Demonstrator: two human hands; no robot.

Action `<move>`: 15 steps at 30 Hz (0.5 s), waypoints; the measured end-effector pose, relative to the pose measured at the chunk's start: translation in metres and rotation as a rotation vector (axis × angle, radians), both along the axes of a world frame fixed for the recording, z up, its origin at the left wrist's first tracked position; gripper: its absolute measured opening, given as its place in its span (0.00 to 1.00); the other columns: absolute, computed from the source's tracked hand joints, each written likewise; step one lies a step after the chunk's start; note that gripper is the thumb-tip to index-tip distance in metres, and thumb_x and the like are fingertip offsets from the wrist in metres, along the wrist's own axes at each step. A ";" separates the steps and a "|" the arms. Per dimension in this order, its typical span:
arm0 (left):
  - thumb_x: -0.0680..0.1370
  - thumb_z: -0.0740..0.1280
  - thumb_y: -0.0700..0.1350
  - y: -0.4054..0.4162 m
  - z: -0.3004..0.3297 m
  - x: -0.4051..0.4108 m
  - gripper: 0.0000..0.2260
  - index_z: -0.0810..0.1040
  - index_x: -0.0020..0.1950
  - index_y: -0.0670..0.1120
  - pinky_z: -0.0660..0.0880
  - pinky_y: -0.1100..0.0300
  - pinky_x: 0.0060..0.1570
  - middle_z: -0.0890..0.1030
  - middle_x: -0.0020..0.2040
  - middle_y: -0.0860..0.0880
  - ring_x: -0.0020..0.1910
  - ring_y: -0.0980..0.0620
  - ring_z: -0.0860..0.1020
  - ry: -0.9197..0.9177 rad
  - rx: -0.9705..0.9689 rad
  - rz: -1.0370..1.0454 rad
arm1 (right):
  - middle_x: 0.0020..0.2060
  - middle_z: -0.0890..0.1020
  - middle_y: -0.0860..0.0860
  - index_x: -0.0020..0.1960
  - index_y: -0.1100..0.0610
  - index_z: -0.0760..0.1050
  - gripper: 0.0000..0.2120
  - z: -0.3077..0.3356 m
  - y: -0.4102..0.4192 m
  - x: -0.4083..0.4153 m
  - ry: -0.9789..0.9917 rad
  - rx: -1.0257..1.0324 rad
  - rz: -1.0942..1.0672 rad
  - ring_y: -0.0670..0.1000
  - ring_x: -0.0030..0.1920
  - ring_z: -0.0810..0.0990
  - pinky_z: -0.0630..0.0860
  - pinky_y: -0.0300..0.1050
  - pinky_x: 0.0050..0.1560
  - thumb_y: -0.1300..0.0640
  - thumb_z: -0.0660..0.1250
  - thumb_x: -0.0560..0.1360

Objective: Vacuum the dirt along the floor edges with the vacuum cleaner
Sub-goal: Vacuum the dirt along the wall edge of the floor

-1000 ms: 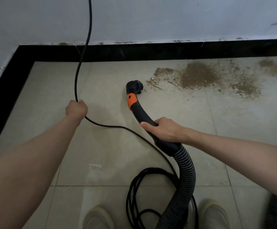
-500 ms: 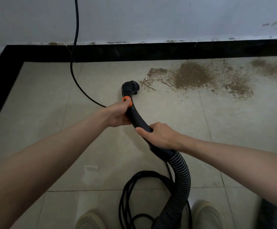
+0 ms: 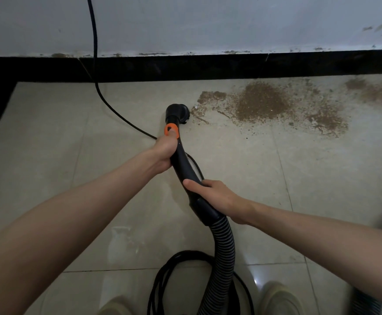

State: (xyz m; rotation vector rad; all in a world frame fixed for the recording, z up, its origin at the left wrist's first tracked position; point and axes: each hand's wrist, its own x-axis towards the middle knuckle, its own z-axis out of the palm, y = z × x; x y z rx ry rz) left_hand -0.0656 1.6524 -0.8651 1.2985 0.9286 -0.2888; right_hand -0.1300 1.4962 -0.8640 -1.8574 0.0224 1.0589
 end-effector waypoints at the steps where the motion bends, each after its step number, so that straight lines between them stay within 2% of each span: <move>1: 0.83 0.53 0.52 0.001 -0.001 0.001 0.13 0.64 0.58 0.42 0.74 0.52 0.49 0.71 0.43 0.45 0.40 0.49 0.73 -0.002 0.000 -0.002 | 0.47 0.83 0.55 0.50 0.57 0.78 0.22 -0.002 0.001 -0.001 -0.015 0.005 -0.023 0.56 0.50 0.83 0.78 0.52 0.58 0.37 0.66 0.74; 4: 0.83 0.53 0.53 0.005 -0.003 0.004 0.14 0.64 0.59 0.42 0.75 0.55 0.39 0.72 0.43 0.45 0.38 0.49 0.74 -0.016 -0.010 -0.002 | 0.39 0.81 0.51 0.43 0.55 0.75 0.21 -0.006 0.008 -0.004 -0.185 -0.052 -0.057 0.52 0.41 0.81 0.77 0.47 0.47 0.36 0.66 0.74; 6: 0.83 0.53 0.53 0.007 -0.003 0.008 0.15 0.64 0.60 0.43 0.74 0.57 0.32 0.72 0.43 0.45 0.36 0.49 0.74 -0.025 -0.025 -0.001 | 0.36 0.81 0.50 0.41 0.54 0.74 0.21 -0.005 0.012 0.000 -0.288 -0.107 -0.061 0.51 0.39 0.81 0.78 0.48 0.44 0.35 0.65 0.73; 11: 0.82 0.55 0.54 0.005 -0.005 0.020 0.15 0.66 0.56 0.42 0.75 0.56 0.34 0.73 0.43 0.44 0.36 0.49 0.75 -0.024 -0.073 0.022 | 0.36 0.83 0.50 0.41 0.52 0.74 0.21 -0.001 0.009 0.016 -0.352 -0.164 -0.031 0.52 0.39 0.82 0.80 0.53 0.47 0.34 0.63 0.72; 15: 0.82 0.54 0.58 -0.004 -0.009 0.030 0.18 0.68 0.50 0.42 0.76 0.56 0.34 0.74 0.36 0.45 0.31 0.49 0.75 -0.036 -0.002 0.029 | 0.36 0.82 0.50 0.39 0.51 0.72 0.21 -0.003 0.011 0.026 -0.377 -0.230 -0.017 0.53 0.38 0.82 0.79 0.51 0.44 0.33 0.61 0.72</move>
